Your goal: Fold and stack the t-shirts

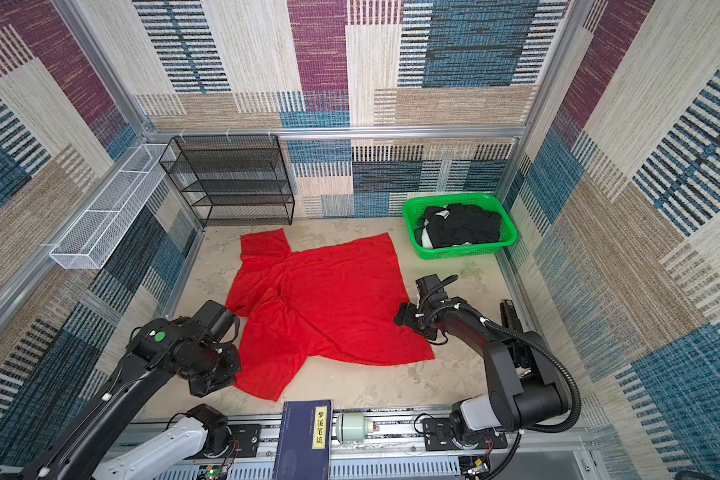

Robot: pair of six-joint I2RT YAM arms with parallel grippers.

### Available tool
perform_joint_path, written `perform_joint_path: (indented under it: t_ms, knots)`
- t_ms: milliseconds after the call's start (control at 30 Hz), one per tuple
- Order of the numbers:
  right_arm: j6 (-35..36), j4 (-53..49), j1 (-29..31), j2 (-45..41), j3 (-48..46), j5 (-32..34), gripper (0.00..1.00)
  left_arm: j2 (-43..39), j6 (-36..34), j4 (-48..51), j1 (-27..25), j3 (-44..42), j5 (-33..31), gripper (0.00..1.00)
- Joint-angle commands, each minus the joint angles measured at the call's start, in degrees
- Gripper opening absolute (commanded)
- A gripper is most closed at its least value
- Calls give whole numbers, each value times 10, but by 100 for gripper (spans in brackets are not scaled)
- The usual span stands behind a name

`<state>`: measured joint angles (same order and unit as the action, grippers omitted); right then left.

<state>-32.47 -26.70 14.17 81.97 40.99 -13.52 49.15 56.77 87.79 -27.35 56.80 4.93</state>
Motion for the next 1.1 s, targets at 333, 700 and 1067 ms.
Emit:
perform_joint_path:
  t_ms: [333,700,1067]
  knots:
    - [10,-77,1,-6,57,22,87,-62,20,73,-33,10,67,31]
    - [94,-73,35,202,338,-4,87,251,-88,-260,40,88,-67,34]
    - [97,-100,44,421,505,-32,87,621,-201,-359,152,291,-65,34]
